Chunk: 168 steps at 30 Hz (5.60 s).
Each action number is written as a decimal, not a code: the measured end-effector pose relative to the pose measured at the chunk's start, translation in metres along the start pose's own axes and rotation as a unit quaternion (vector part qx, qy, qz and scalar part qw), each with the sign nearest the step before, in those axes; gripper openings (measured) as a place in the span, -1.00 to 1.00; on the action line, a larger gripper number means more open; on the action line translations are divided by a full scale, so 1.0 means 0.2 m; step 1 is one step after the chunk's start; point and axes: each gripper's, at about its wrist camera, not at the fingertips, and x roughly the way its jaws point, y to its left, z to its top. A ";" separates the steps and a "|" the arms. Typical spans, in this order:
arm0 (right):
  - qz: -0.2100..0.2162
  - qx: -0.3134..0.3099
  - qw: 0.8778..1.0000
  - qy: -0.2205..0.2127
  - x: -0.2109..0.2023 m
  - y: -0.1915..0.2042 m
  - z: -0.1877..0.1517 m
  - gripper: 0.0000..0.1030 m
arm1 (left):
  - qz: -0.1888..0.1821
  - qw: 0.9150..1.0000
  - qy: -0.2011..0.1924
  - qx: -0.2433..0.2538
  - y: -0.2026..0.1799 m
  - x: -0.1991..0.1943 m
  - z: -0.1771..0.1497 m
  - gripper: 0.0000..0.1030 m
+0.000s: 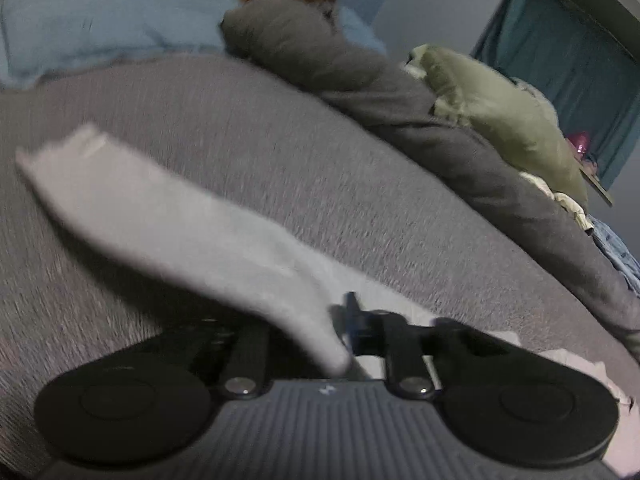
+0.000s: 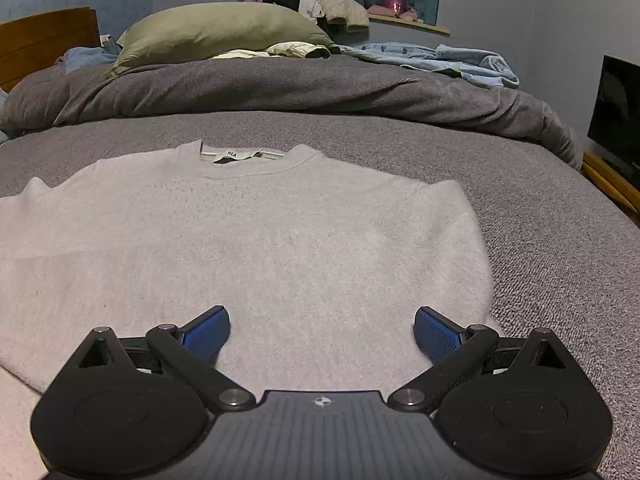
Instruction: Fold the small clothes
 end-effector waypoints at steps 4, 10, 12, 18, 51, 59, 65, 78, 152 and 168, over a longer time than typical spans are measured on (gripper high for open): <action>0.002 -0.002 1.000 -0.001 -0.01 0.00 0.00 0.95 | -0.016 0.999 -0.035 0.010 -0.10 -0.08 0.04 -0.92; 0.002 -0.003 1.000 -0.002 -0.02 -0.01 0.00 0.95 | -0.102 0.990 -0.077 0.059 -0.45 -0.23 0.07 -0.92; 0.000 -0.004 1.000 -0.004 -0.03 -0.01 0.01 0.95 | -0.138 0.981 -0.092 0.096 -0.60 -0.30 0.05 -0.92; -0.001 -0.004 1.000 -0.011 -0.09 -0.07 0.00 0.95 | -0.239 0.938 -0.117 0.222 -1.03 -0.54 -0.17 -0.91; 0.136 -0.090 0.984 -0.076 -0.40 0.63 0.27 0.79 | -0.151 0.917 0.083 0.360 -0.69 -0.77 -1.03 0.53; 0.147 -0.110 0.983 -0.025 -0.22 1.10 0.35 0.54 | -0.187 0.922 0.080 0.328 -0.58 -0.68 -1.05 0.71; 0.161 -0.133 0.978 0.008 -0.05 1.36 0.36 0.55 | -0.203 0.923 0.091 0.314 -0.59 -0.63 -1.05 0.84; 0.168 -0.150 0.974 -0.024 -0.18 1.38 0.35 -0.99 | -0.192 0.928 0.061 0.315 -0.63 -0.66 -0.99 0.86; 0.193 -0.121 0.973 0.023 -0.02 1.34 0.38 0.09 | -0.161 0.933 0.079 0.311 -0.57 -0.61 -1.04 0.99; 0.171 -0.162 0.972 0.015 0.02 1.53 0.39 -0.90 | -0.165 0.934 0.082 0.308 -0.57 -0.60 -1.03 0.99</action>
